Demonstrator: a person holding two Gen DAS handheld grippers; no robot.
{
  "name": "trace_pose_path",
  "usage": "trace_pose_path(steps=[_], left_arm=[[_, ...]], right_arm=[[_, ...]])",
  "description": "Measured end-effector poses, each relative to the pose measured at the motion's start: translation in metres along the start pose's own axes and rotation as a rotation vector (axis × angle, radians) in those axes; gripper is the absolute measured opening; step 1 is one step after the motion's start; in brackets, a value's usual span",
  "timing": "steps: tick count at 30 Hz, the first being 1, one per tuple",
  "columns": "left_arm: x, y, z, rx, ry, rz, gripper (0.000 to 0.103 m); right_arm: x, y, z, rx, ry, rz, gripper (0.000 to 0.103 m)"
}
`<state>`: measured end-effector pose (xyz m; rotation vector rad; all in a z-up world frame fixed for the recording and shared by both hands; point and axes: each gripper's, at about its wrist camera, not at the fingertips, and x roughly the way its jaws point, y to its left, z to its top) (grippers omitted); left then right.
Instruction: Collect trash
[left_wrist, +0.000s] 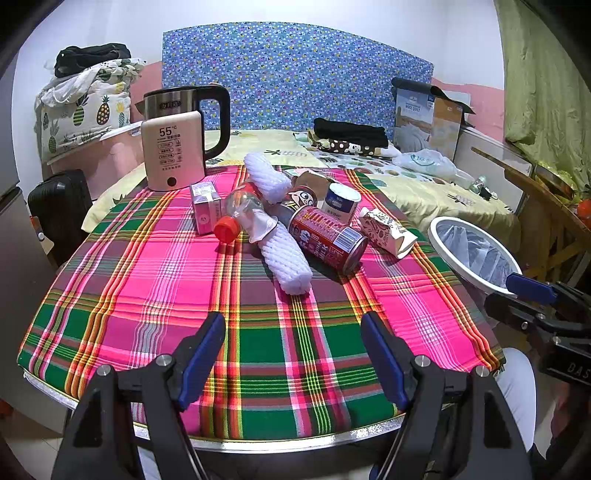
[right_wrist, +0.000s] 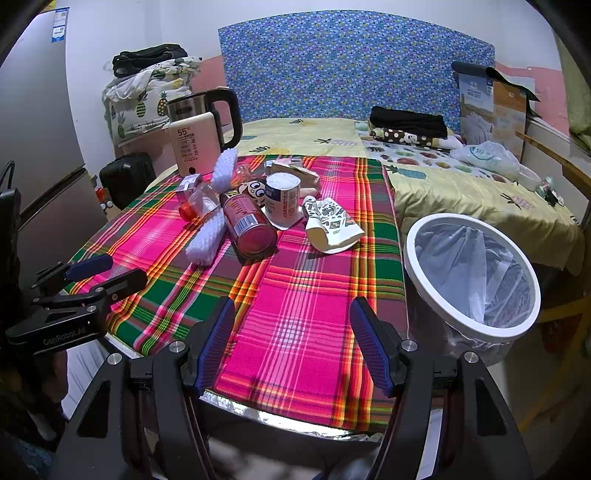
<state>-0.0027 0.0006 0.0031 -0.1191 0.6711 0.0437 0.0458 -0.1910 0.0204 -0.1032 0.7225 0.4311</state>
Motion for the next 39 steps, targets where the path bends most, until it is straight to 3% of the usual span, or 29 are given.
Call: trace_pose_path(steps=[39], left_arm=[[-0.0067,0.0002,0.0000,0.000,0.000,-0.004,0.077]], right_arm=[[-0.0085,0.0010,-0.0015,0.001,-0.007,-0.002,0.066]])
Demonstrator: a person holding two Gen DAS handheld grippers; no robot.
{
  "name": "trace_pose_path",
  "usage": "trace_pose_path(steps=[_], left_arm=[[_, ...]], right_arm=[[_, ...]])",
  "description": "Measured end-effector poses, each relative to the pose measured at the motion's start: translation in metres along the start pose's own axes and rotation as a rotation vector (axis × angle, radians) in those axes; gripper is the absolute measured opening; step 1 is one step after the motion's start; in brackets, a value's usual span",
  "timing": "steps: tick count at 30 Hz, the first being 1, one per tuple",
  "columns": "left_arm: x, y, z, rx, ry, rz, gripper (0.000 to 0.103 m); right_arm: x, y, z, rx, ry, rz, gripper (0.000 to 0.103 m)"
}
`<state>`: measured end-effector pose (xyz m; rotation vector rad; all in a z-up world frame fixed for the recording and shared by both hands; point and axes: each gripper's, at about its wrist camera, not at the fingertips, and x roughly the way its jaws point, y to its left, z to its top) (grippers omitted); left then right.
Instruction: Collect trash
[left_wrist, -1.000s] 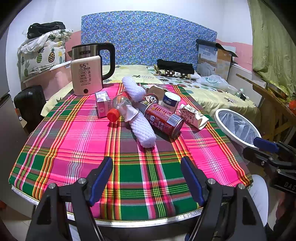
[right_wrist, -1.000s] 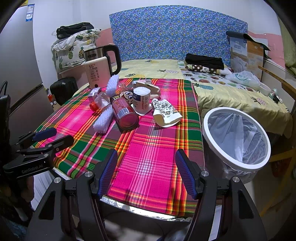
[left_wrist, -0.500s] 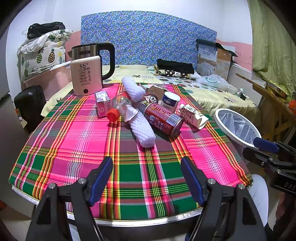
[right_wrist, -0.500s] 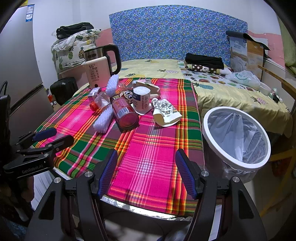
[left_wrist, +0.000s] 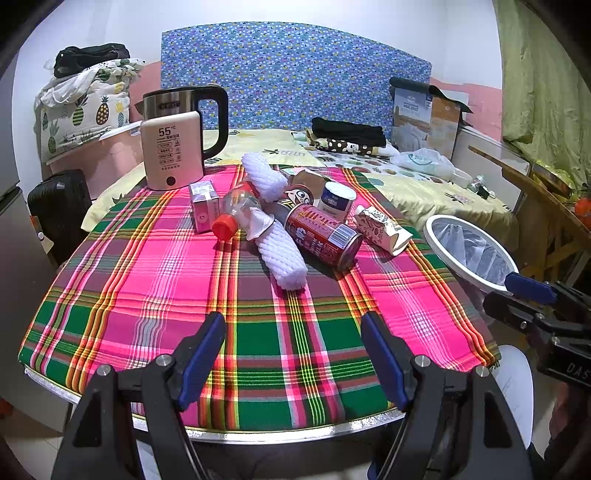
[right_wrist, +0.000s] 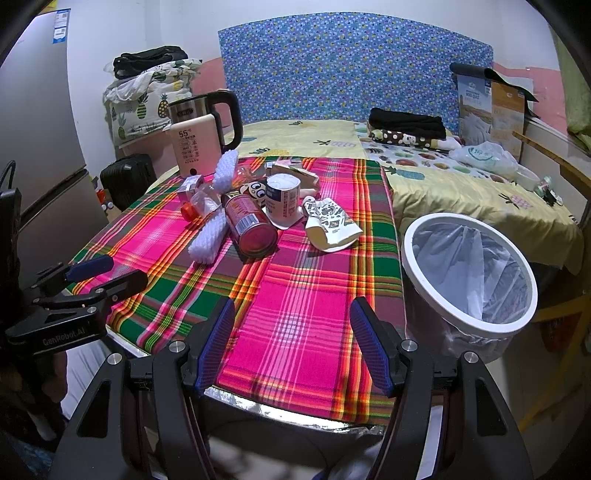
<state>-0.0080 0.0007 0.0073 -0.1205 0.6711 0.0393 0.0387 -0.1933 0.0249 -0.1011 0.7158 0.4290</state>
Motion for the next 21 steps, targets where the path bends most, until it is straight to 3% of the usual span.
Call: trace_pose_path(steps=[21], left_arm=[[0.0006,-0.0044,-0.0056,-0.004,0.007,-0.007,0.077]], right_arm=[[0.0031,0.0009,0.0000,-0.006,0.002,0.003,0.066]])
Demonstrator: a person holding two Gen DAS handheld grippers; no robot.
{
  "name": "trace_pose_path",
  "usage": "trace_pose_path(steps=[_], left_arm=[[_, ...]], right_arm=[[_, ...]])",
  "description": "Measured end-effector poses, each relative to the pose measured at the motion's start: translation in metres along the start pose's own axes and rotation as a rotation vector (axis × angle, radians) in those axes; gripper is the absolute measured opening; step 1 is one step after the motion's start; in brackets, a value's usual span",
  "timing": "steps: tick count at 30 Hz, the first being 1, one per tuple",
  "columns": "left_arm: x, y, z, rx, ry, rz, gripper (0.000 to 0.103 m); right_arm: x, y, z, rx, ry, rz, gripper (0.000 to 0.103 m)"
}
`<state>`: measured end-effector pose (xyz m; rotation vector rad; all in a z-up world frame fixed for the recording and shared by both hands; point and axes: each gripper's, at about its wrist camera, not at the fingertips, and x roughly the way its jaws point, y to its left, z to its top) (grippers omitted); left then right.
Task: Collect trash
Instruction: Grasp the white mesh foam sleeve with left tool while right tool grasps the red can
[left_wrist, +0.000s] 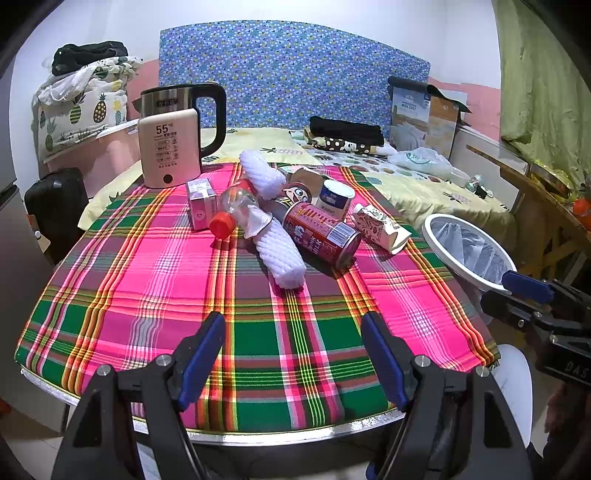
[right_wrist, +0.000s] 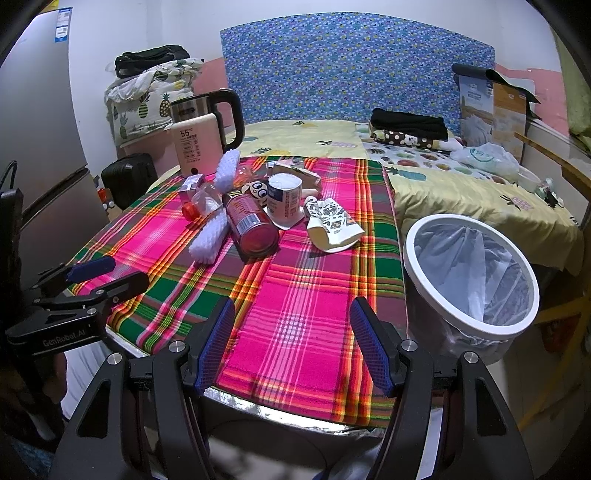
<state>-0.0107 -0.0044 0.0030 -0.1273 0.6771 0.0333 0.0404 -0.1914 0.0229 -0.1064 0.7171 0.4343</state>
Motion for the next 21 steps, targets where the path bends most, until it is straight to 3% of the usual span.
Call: trace_pose_path(steps=[17,21], left_arm=[[0.066,0.013,0.035,-0.045,0.059,-0.002,0.077],[0.089,0.011,0.041,-0.049,0.090,-0.002,0.066]], right_arm=[[0.031,-0.009,0.017,-0.018,0.026,0.023,0.066],[0.039,-0.010,0.022,-0.022,0.025,0.033,0.066]])
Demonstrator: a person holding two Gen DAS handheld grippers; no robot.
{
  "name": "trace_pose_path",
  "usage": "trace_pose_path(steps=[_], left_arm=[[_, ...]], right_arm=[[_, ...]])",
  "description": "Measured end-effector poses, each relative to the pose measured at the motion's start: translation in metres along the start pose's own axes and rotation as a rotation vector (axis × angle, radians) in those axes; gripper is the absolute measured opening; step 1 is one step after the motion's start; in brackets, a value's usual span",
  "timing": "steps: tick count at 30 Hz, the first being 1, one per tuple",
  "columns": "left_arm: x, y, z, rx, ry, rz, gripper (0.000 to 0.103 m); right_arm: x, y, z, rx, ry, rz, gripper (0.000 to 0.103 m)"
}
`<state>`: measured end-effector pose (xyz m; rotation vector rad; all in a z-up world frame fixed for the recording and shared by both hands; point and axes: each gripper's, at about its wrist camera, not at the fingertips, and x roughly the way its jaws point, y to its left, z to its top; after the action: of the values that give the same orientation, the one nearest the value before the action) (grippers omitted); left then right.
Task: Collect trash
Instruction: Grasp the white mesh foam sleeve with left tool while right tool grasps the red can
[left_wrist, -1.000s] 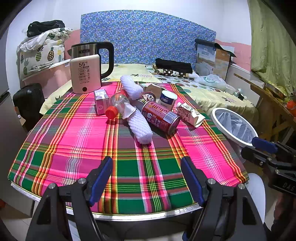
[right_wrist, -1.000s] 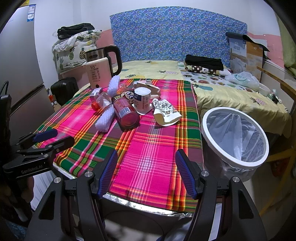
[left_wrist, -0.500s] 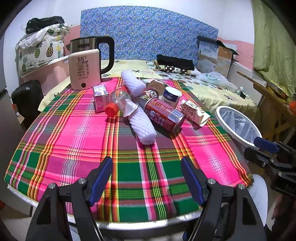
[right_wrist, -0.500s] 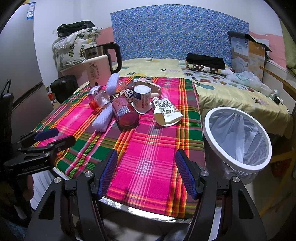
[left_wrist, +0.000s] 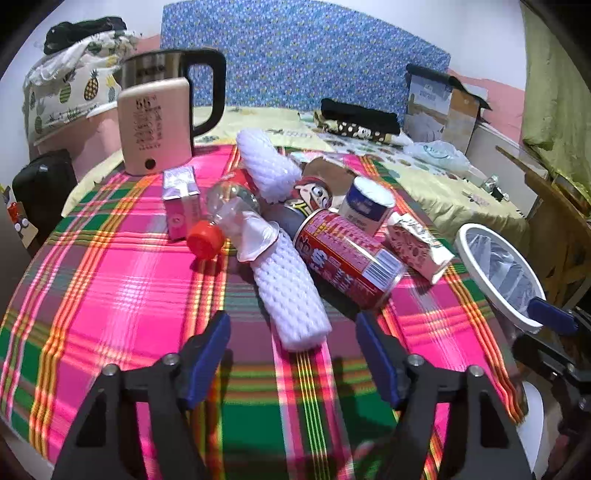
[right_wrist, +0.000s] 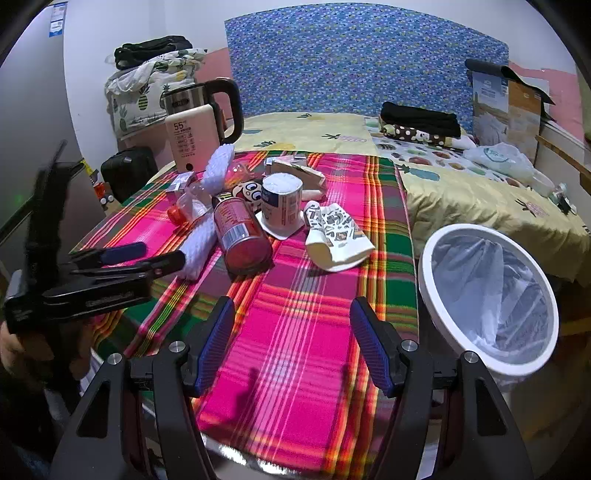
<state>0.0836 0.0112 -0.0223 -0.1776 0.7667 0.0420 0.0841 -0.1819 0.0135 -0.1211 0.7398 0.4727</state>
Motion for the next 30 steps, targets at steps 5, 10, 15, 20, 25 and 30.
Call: trace_pose_path(steps=[5,10,15,20,25,30], left_arm=[[0.023,0.004,0.005,-0.022,0.044,-0.005,0.046],[0.025,0.010,0.003,-0.037,0.056,-0.014,0.030],[0.016,0.019,-0.001,-0.046,0.052,-0.028,0.027],[0.009,0.028,-0.006,-0.048,0.054,-0.052,0.026],[0.006,0.034,-0.008,-0.051,0.054,-0.074,0.026],[0.007,0.036,-0.008,-0.047,0.052,-0.093,0.026]], right_arm=[[0.010,-0.003,0.007,0.007,0.006,0.014,0.066],[0.022,-0.002,0.014,-0.004,0.020,0.035,0.066],[0.037,0.005,0.023,-0.034,0.030,0.083,0.066],[0.057,0.015,0.030,-0.069,0.052,0.129,0.066],[0.077,0.023,0.035,-0.092,0.086,0.170,0.066],[0.090,0.028,0.038,-0.112,0.119,0.185,0.066]])
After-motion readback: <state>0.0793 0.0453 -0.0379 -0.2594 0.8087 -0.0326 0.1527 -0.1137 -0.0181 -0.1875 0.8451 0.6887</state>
